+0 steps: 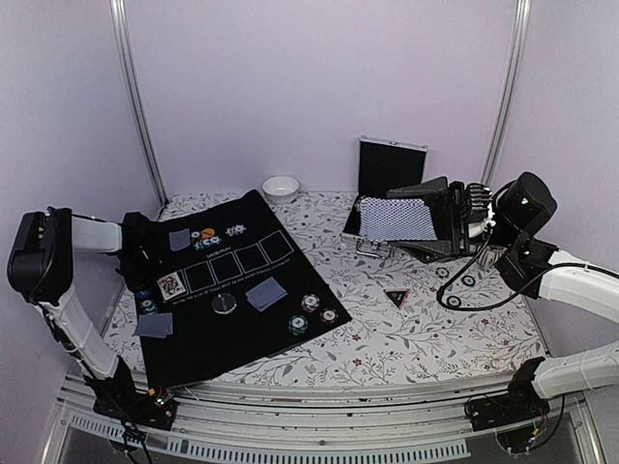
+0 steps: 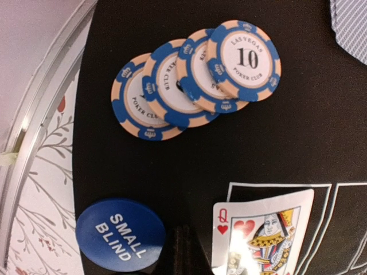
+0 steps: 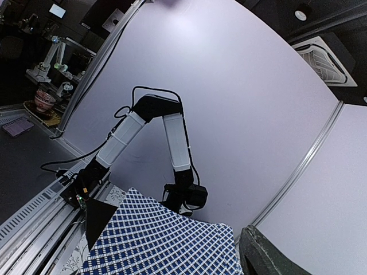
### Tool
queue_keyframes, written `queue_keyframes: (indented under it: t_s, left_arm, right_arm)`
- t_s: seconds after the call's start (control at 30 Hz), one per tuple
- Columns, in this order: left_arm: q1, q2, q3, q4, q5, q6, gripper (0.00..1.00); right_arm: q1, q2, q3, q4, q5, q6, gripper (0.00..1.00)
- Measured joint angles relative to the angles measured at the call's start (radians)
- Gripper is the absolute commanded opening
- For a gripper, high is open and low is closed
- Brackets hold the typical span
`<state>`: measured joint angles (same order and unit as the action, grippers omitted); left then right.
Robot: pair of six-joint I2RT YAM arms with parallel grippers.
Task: Distribute texas hold em gaming equipment
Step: Adjust the poker card in the community card area.
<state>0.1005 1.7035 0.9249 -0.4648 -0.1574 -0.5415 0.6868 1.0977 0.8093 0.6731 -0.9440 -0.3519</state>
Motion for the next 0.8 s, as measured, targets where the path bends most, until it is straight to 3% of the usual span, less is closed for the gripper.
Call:
queue_keyframes:
  t_s: [0.8]
  left_arm:
    - [-0.012, 0.048, 0.043, 0.044, 0.04, 0.02, 0.0]
  right_arm:
    - [0.0, -0.002, 0.0, -0.016, 0.007, -0.005, 0.64]
